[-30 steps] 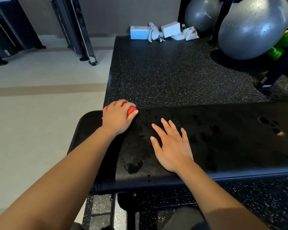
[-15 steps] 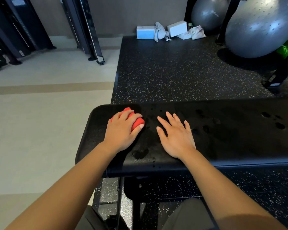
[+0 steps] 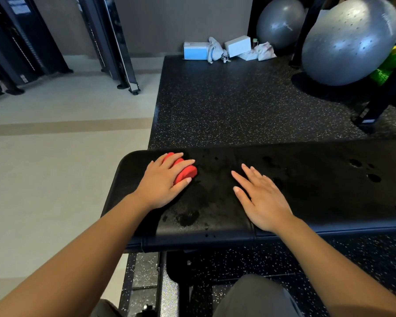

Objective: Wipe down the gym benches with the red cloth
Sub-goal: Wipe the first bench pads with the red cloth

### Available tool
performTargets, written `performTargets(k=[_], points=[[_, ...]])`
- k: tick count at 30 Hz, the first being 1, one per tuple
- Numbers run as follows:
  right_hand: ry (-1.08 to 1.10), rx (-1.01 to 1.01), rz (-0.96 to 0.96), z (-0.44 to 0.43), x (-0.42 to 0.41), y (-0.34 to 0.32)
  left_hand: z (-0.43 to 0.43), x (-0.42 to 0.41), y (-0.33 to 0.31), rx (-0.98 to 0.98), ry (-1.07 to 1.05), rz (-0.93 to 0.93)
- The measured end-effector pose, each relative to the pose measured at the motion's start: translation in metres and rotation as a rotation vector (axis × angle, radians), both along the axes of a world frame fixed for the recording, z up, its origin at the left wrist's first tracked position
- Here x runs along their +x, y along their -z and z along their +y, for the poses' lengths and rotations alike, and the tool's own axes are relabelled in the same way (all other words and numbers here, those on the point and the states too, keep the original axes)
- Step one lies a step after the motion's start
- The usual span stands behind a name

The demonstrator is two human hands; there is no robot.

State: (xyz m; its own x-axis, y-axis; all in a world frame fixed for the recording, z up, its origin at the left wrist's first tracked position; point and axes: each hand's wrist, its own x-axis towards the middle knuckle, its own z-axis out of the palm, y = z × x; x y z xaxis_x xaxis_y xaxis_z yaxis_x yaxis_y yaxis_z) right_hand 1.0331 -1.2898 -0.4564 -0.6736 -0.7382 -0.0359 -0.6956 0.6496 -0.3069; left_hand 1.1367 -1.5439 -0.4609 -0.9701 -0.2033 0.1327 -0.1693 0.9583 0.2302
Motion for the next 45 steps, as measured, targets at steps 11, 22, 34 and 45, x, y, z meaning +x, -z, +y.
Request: performTargets(k=[11, 22, 34, 45], points=[[0.024, -0.033, -0.006, -0.001, -0.001, 0.0, 0.04, -0.036, -0.004, 0.018, -0.35, -0.068], [0.04, -0.009, 0.003, -0.003, -0.001, 0.001, 0.002, -0.052, 0.003, -0.057, -0.014, 0.011], [0.028, 0.002, -0.002, -0.002, 0.001, 0.0, 0.021, -0.024, 0.006, 0.036, -0.031, 0.062], [0.038, -0.017, 0.025, -0.003, -0.003, 0.005, 0.015, -0.066, 0.005, 0.0, -0.076, 0.003]])
